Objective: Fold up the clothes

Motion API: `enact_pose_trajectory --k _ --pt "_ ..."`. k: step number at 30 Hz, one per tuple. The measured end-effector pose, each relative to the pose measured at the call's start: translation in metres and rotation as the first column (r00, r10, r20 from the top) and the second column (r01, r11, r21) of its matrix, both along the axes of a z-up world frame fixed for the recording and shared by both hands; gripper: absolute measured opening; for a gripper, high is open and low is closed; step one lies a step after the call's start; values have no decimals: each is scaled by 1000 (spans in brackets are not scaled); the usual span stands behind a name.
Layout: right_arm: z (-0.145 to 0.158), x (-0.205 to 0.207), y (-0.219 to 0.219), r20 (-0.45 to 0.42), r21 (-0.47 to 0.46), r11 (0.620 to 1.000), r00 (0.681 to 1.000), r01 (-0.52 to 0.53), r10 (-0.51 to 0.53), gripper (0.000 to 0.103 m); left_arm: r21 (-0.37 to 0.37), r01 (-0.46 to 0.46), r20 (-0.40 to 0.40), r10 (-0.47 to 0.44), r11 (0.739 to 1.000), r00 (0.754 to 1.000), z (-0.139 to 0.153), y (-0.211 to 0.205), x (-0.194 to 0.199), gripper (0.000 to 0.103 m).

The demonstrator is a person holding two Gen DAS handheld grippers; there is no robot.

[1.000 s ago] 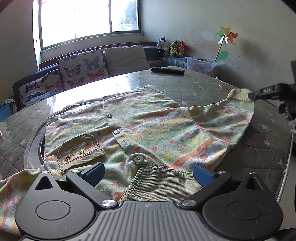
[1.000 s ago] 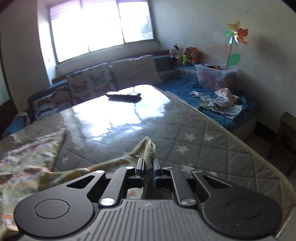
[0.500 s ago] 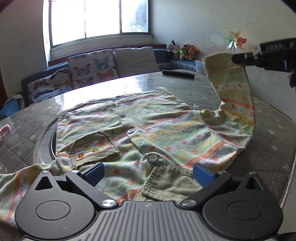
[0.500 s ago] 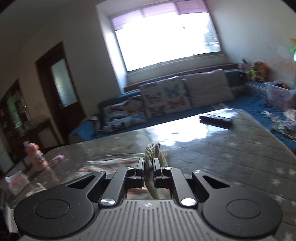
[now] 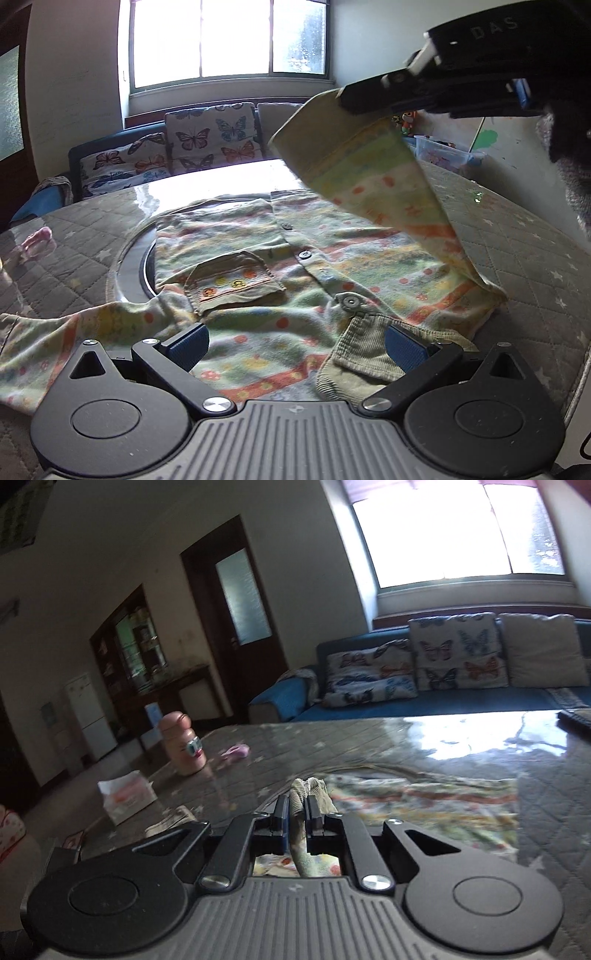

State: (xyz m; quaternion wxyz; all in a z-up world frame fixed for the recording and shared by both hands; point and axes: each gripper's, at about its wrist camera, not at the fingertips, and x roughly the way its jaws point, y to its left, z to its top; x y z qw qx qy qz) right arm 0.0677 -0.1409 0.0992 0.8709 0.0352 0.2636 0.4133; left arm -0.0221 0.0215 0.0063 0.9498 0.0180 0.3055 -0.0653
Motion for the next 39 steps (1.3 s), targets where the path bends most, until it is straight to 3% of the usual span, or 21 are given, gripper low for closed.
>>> enact_pose_trajectory --k 5,13,16,20,25,31,34,39 --pt "-11 -5 25 -22 -30 998 998 -61 60 11 -5 -18 -4 18 1000 1000 -2 5 -2 103" --pt "-14 -6 8 -23 -31 998 998 -56 55 15 -3 -25 -5 25 1000 1000 -1 6 0 103" --pt "-17 -4 -10 -19 -74 997 999 -29 27 20 -5 -24 2 24 1000 1000 0 5 2 103" --pt "-34 -3 -43 -30 -159 986 998 50 -55 35 -3 -20 2 20 1000 1000 0 3 7 101" --pt "-63 -2 -85 -103 -217 967 982 136 -161 35 -3 -23 -19 23 1000 1000 -3 1 14 86" --pt "-91 -3 -112 -172 -231 957 961 175 -217 33 6 -45 -12 45 999 999 -3 2 18 64" --pt "-100 -6 -114 -153 -292 940 961 179 -230 32 14 -49 -23 50 999 998 -4 3 21 51" --pt "-86 1 -107 -100 -284 942 972 178 -214 32 8 -56 -24 56 998 998 -3 2 24 46"
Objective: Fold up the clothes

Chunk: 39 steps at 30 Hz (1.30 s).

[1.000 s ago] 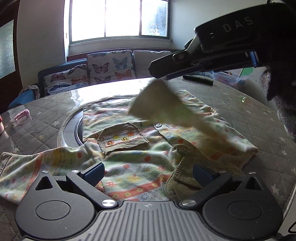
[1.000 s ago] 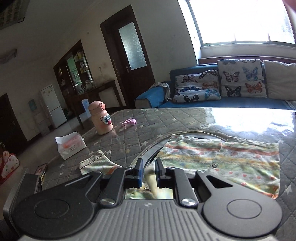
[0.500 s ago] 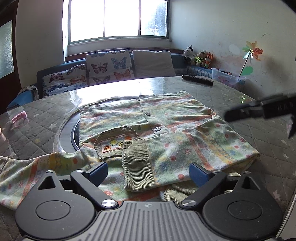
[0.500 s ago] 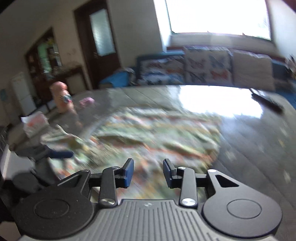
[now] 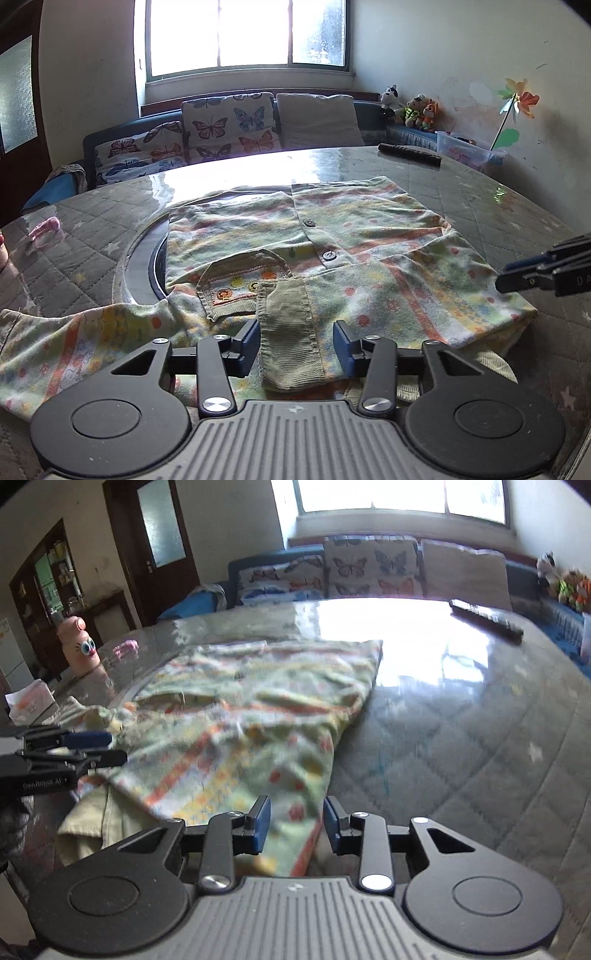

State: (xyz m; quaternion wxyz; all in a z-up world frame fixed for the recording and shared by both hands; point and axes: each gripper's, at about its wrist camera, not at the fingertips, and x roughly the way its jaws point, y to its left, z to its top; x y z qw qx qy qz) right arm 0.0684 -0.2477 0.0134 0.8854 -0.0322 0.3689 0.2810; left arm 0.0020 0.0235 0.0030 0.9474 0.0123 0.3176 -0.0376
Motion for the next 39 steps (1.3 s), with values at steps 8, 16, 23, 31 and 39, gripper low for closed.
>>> enact_pose_trajectory --k 8,16,23,31,39 --pt "-1 36 29 76 -10 999 996 -43 44 32 8 28 -6 -28 1000 1000 -2 -7 5 46" --pt "-11 43 24 70 -43 999 997 -12 15 22 18 16 -23 -16 1000 1000 -5 -2 7 46" --pt "-1 13 20 55 -33 995 994 -89 91 23 31 13 -24 -12 999 1000 -5 -3 7 47" --pt "-8 -16 15 38 -73 992 993 -106 109 24 46 3 -17 -2 999 1000 -3 -2 3 47" --pt "-9 -19 30 24 -91 984 987 -154 156 25 45 -28 -14 29 999 999 -2 8 -7 48"
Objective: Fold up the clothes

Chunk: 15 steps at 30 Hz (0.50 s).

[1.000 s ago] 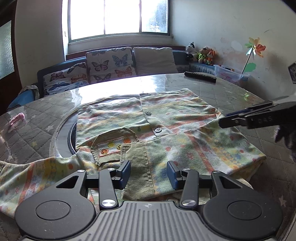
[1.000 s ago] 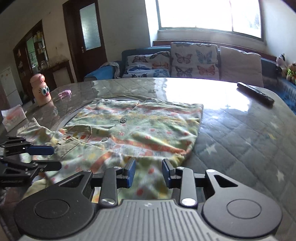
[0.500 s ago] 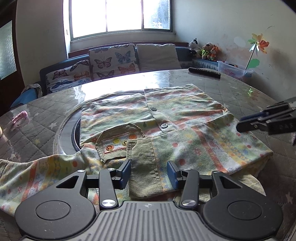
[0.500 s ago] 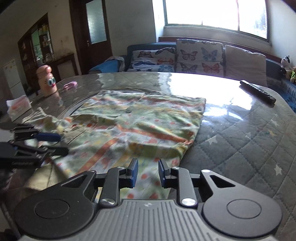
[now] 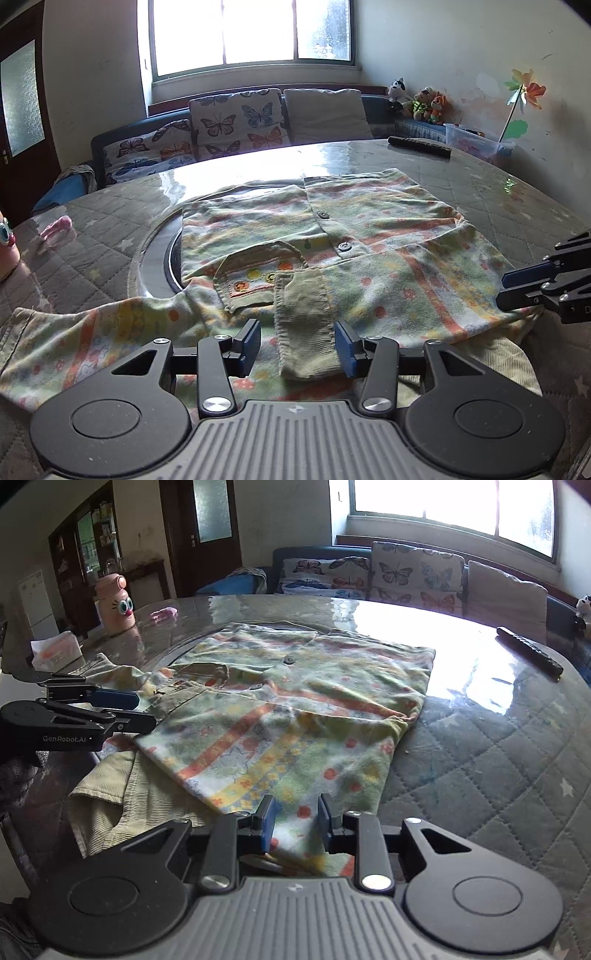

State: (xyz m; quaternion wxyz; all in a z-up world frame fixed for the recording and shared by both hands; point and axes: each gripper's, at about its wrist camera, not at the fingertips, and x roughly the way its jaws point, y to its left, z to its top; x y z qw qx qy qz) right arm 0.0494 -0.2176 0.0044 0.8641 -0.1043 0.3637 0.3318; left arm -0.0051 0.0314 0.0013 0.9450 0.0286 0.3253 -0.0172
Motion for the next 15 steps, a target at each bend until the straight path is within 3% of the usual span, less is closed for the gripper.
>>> enact_pose_trajectory --k 15 --pt "2 14 85 37 28 981 981 -190 189 25 -2 -73 6 73 997 997 2 23 -18 48"
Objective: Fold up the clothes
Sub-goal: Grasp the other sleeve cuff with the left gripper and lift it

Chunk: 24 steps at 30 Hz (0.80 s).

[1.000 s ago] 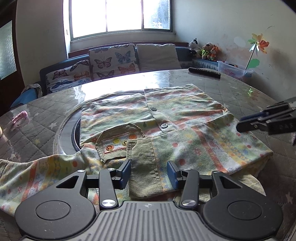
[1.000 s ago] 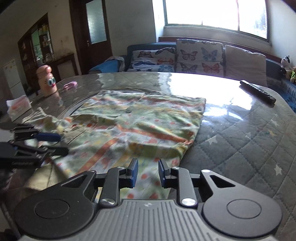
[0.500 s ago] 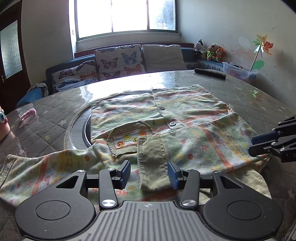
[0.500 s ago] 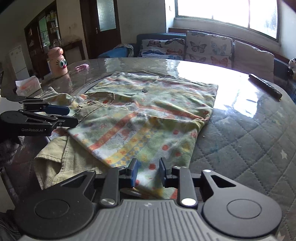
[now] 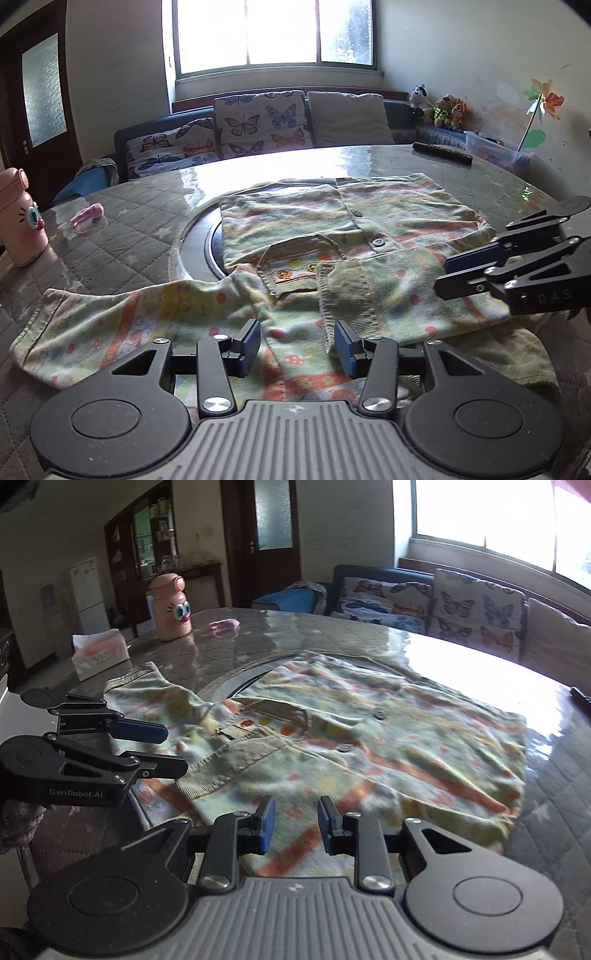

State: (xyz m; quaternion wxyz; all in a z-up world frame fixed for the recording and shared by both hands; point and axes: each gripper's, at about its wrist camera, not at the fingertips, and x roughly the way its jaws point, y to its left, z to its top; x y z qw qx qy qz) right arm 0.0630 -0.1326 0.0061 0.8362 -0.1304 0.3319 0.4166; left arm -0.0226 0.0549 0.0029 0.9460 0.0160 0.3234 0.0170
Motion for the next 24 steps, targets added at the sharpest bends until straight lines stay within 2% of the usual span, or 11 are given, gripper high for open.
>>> enact_pose_trajectory --k 3,7,10,15,19,24 --pt "-3 -3 10 11 -23 1000 1000 -16 16 26 -3 -26 4 26 1000 1000 1 6 -3 51" --pt "3 -9 18 29 -21 998 998 -54 55 29 0 -73 29 73 997 997 6 17 -10 68" --pt "2 -13 29 28 -19 996 995 -90 91 30 1 -115 39 115 993 993 8 27 -13 75" --pt "-8 -18 48 27 -40 989 989 -143 144 34 0 -217 44 217 976 975 8 50 -21 77" --pt "-6 -24 55 39 -35 985 984 -171 172 35 3 -339 60 338 941 939 11 79 -27 75" --pt "-10 -26 60 30 -42 981 982 -187 188 40 -8 -513 62 512 858 856 15 124 -31 67"
